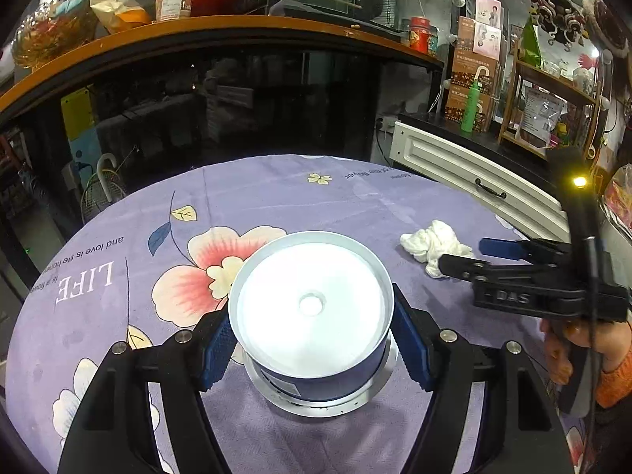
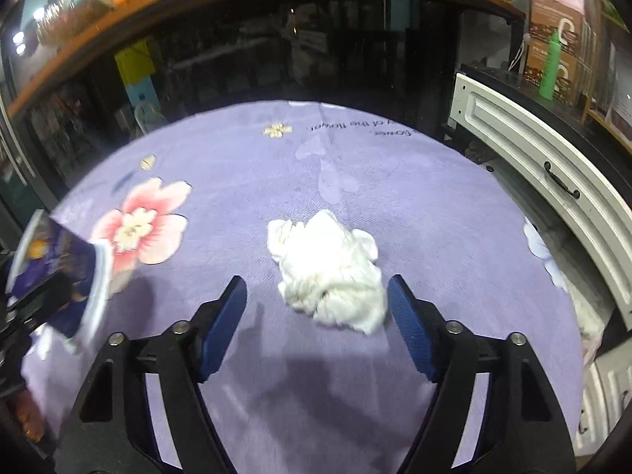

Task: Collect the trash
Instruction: 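Grasp the crumpled white tissue with the right gripper while the left holds the cup, then carry the blue cup and white tissue over the brown bin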

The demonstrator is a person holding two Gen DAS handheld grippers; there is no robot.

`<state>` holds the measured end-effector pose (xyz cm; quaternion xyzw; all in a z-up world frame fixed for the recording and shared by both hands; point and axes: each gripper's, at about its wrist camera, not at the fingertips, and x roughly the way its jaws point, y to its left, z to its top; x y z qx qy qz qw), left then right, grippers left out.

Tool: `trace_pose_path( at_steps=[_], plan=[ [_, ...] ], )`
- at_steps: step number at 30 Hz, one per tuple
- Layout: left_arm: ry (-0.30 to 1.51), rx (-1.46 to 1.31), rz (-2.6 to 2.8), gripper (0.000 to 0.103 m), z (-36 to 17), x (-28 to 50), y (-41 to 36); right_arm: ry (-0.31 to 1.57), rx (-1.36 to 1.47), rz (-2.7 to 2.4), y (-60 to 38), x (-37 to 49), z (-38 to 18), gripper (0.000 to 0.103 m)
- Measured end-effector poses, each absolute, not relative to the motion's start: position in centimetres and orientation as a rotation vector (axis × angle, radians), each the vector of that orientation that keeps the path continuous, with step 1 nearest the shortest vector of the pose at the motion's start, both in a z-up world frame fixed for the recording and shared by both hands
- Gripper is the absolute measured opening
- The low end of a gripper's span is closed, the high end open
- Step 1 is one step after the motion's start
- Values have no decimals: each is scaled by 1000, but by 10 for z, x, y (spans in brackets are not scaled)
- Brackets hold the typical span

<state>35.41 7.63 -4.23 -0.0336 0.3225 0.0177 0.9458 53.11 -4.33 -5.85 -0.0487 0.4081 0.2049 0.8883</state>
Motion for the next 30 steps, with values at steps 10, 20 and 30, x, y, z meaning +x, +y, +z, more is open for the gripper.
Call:
trace_pose_path(
  at_steps=[10, 20, 30],
  plan=[
    [665, -121, 47, 69, -49, 350, 95, 895, -141, 356, -42, 544, -70, 22],
    [637, -91, 49, 69, -30, 312, 101, 869, -13, 403, -98, 472, -38, 23],
    [598, -29, -8, 69, -8, 254, 79, 788, 35, 450, -130, 371, -9, 23]
  ],
)
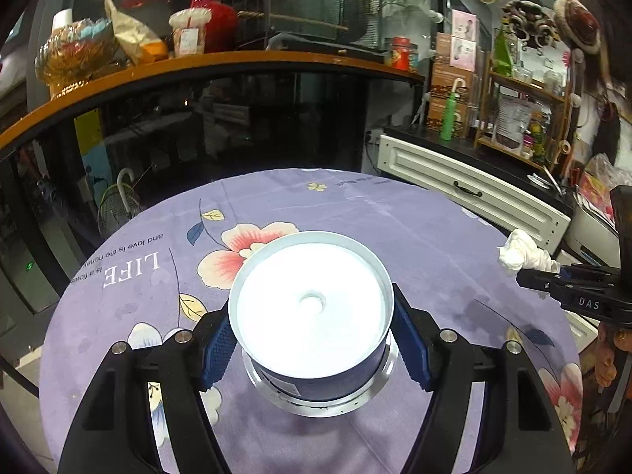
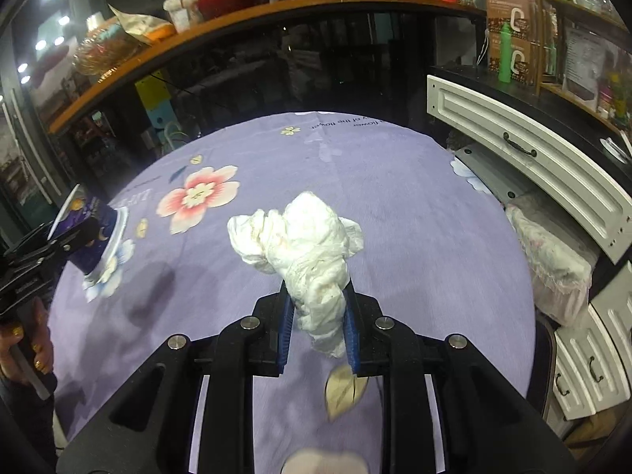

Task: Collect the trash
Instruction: 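Carry the blue cup and white tissue over the brown bin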

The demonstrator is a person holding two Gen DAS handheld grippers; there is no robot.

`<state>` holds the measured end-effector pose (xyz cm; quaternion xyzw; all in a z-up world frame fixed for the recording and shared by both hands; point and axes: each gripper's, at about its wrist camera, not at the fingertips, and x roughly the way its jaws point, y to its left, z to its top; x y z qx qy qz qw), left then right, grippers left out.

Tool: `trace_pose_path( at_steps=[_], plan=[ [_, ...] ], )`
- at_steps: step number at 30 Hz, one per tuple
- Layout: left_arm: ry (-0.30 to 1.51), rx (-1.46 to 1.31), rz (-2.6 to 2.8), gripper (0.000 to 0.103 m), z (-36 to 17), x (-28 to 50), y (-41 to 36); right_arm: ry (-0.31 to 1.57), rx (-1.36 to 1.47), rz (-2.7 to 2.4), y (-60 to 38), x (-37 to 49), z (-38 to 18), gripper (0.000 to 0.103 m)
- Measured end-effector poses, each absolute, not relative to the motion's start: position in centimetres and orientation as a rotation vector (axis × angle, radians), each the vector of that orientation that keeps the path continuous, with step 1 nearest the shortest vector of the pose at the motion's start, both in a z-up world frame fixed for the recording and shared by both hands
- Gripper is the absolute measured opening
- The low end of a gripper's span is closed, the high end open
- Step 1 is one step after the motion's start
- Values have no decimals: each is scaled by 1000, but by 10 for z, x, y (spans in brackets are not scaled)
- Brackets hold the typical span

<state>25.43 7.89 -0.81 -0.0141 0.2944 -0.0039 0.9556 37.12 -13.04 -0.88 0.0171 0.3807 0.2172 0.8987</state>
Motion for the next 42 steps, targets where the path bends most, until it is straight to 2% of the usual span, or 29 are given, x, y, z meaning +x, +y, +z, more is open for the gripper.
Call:
trace_pose_path(
  at_steps=[9, 25, 35, 40, 42],
  plan=[
    [594, 22, -67, 69, -7, 229, 46, 765, 89, 413, -174, 317, -9, 23],
    [636, 66, -203, 69, -21, 211, -23, 767, 231, 220, -286, 250, -54, 23],
    [644, 56, -319, 69, -20, 209, -83, 812, 323, 91, -344, 230, -106, 23],
    [640, 55, -377, 69, -14, 208, -114, 894, 346, 37, -364, 244, -147, 24],
    [641, 57, -397, 69, -13, 209, -128, 914, 378, 21, -374, 252, -163, 28]
  ],
)
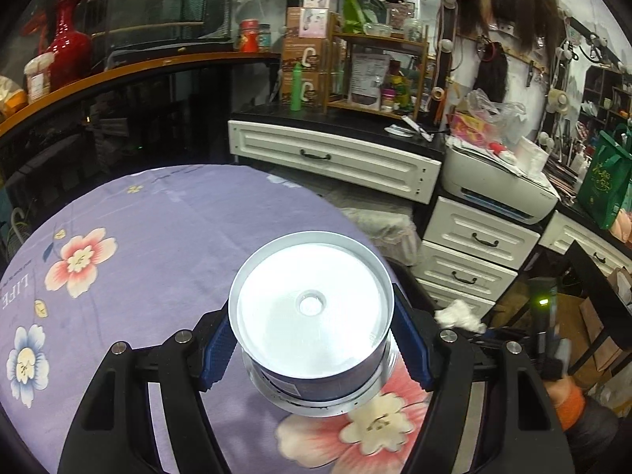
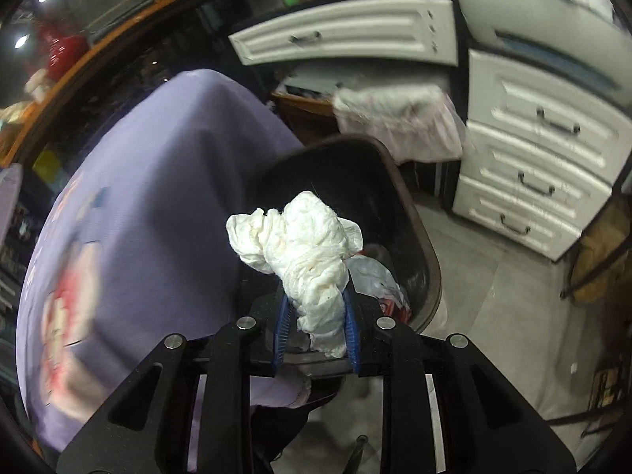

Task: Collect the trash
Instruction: 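Carry the blue cup and white tissue over the brown bin, then open the left gripper to drop the cup while the right drops the tissue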

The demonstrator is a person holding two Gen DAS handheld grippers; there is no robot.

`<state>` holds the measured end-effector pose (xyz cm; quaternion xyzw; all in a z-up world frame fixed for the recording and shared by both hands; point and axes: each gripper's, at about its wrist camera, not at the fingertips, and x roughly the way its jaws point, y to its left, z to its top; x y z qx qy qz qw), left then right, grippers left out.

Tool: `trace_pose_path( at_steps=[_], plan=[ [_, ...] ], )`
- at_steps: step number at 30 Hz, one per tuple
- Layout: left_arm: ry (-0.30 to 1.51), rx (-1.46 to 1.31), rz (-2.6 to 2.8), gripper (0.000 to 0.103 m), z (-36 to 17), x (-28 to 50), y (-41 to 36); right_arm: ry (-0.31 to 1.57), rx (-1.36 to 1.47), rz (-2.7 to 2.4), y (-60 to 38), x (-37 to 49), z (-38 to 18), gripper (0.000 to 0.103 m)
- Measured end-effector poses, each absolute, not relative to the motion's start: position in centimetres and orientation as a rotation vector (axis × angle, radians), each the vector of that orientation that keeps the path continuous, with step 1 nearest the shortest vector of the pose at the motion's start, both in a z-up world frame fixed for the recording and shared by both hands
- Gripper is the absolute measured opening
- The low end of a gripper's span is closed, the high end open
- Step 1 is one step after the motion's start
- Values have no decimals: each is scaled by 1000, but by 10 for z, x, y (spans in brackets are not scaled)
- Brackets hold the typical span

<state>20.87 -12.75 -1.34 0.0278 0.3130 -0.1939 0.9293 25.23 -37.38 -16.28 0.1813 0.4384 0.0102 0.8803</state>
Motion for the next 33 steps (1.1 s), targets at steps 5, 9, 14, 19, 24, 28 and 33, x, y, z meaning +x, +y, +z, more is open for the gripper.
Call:
trace_pose_path(
  at_steps=[5, 9, 14, 19, 24, 28, 33],
  plan=[
    [653, 79, -450, 69, -14, 211, -162, 951, 438, -3, -386, 266, -191, 51],
    [671, 90, -492, 69, -18, 214, -187, 946, 454, -8, -391, 262, -195, 51],
    [727, 68, -552, 69, -30, 222, -217, 895, 468, -38, -407, 242, -180, 51],
    [789, 82, -585, 69, -50, 230, -252, 838, 503, -89, -432, 214, -163, 64],
    [845, 97, -596, 69, -71, 236, -281, 791, 502, -146, -450, 185, -151, 64],
    [879, 124, -589, 69, -87, 243, -303, 782, 511, -174, -460, 167, -148, 64],
    [922, 167, -548, 69, -110, 255, -320, 767, 510, -199, -467, 149, -145, 64]
  ],
)
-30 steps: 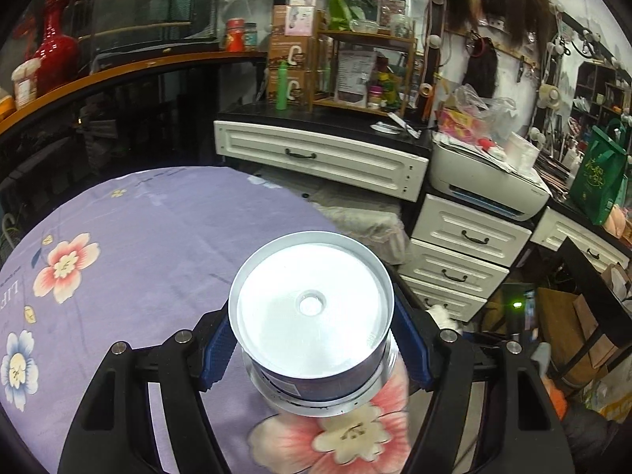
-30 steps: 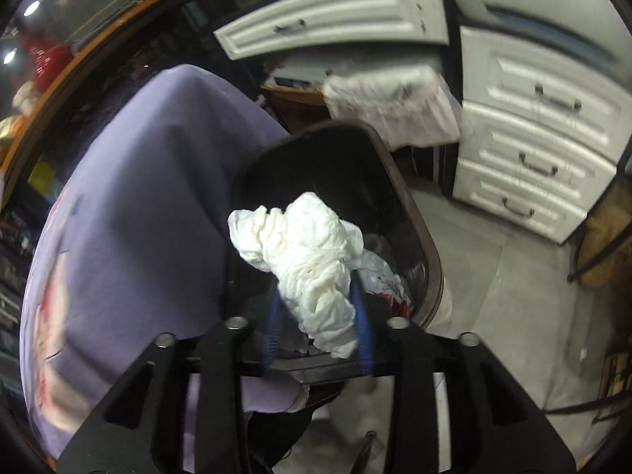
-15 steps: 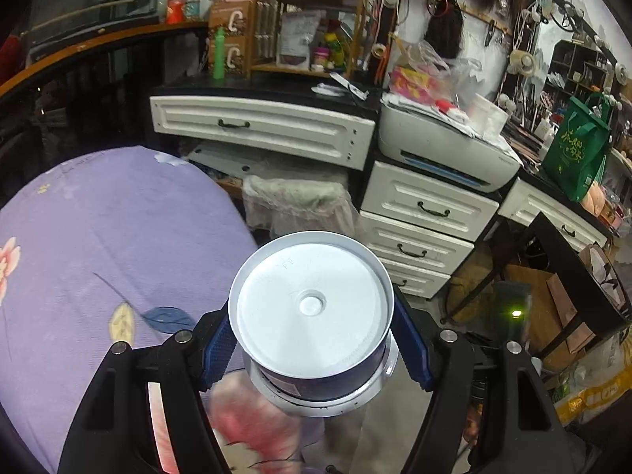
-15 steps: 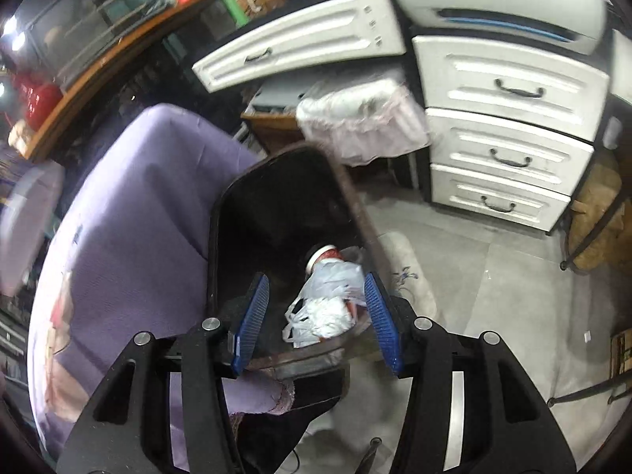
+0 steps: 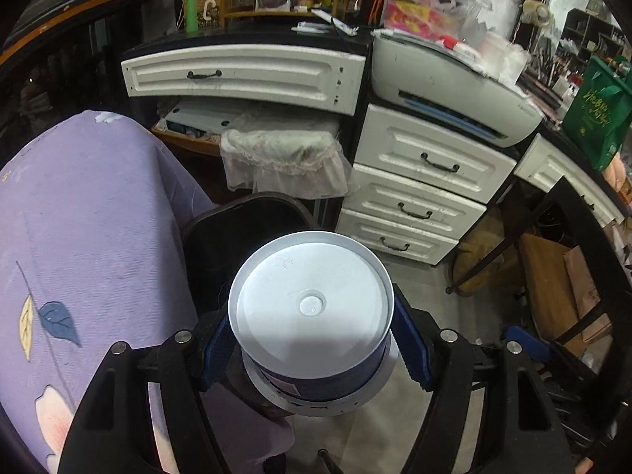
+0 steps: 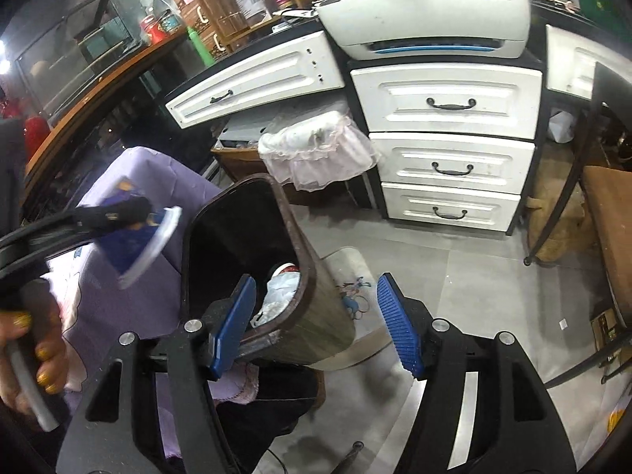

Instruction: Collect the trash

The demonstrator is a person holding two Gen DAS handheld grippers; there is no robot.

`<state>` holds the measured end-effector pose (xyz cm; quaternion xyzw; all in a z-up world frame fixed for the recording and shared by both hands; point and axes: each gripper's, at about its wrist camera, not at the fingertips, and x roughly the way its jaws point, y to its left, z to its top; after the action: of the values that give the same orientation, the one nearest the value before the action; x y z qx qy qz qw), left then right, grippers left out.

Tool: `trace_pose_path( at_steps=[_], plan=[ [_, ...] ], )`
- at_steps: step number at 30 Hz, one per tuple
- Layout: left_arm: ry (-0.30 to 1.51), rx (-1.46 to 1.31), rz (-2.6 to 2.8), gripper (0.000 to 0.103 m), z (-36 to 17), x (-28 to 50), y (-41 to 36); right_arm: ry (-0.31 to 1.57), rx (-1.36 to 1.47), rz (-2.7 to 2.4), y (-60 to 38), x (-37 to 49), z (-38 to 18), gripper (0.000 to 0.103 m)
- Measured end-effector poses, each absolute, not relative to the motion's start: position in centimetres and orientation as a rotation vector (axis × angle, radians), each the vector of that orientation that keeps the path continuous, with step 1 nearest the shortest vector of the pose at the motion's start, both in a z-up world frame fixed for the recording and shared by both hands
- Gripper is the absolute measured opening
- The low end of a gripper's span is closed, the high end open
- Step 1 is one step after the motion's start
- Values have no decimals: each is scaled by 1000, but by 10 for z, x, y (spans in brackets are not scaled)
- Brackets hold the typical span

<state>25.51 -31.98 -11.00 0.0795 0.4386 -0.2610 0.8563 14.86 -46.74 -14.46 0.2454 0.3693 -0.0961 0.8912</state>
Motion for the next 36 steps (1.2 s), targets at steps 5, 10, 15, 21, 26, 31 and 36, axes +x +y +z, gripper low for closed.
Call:
trace_pose_path(
  at_steps=[5, 10, 15, 21, 26, 31, 36],
  plan=[
    [946, 212, -511, 72, -126, 265, -334, 770, 493, -211, -469, 138, -144, 64],
    [929, 198, -523, 85, -122, 263, -334, 776, 497, -213, -469, 131, -144, 64],
    [887, 149, -563, 88, -101, 248, -324, 767, 478, -227, -465, 122, -137, 64],
    [753, 87, -609, 97, -56, 208, -287, 713, 440, -243, -448, 111, -112, 76],
    [627, 80, -551, 97, -27, 173, -234, 650, 367, -208, -407, 102, -80, 82],
    [577, 44, -432, 97, -23, 145, -170, 540, 333, -154, -358, 85, -43, 94],
    [478, 5, -276, 97, -20, 105, -105, 474, 287, -93, -306, 64, -14, 97]
  ],
)
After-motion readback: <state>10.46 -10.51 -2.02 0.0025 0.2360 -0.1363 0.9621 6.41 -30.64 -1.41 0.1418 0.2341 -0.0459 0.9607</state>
